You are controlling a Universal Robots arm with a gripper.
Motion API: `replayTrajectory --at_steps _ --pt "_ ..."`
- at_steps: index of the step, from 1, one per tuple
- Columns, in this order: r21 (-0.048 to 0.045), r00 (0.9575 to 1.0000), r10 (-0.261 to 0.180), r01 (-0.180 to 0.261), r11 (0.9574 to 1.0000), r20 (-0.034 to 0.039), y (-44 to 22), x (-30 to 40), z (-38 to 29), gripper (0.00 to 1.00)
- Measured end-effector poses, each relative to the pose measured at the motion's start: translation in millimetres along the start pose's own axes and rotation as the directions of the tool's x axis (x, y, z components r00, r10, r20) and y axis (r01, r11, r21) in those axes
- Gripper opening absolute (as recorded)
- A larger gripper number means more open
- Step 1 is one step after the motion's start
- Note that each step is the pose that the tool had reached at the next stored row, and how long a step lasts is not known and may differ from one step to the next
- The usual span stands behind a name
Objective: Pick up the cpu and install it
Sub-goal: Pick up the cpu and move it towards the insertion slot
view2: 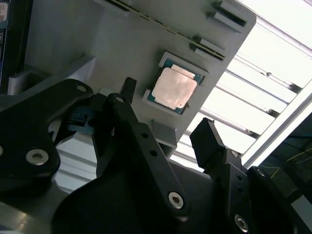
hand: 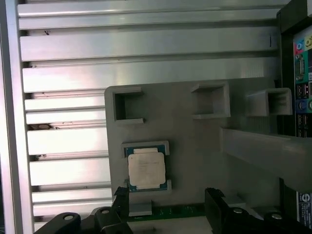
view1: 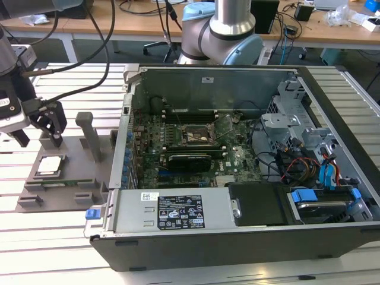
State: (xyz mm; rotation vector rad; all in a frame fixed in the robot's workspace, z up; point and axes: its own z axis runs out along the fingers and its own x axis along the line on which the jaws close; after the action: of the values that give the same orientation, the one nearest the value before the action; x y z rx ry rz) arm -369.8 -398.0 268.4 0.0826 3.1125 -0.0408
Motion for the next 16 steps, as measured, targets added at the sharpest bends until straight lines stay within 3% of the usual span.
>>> replayTrajectory --at_steps 16 --pt "0.0 1.0 0.0 0.0 1.0 0.0 0.2 0.3 9.8 0.72"
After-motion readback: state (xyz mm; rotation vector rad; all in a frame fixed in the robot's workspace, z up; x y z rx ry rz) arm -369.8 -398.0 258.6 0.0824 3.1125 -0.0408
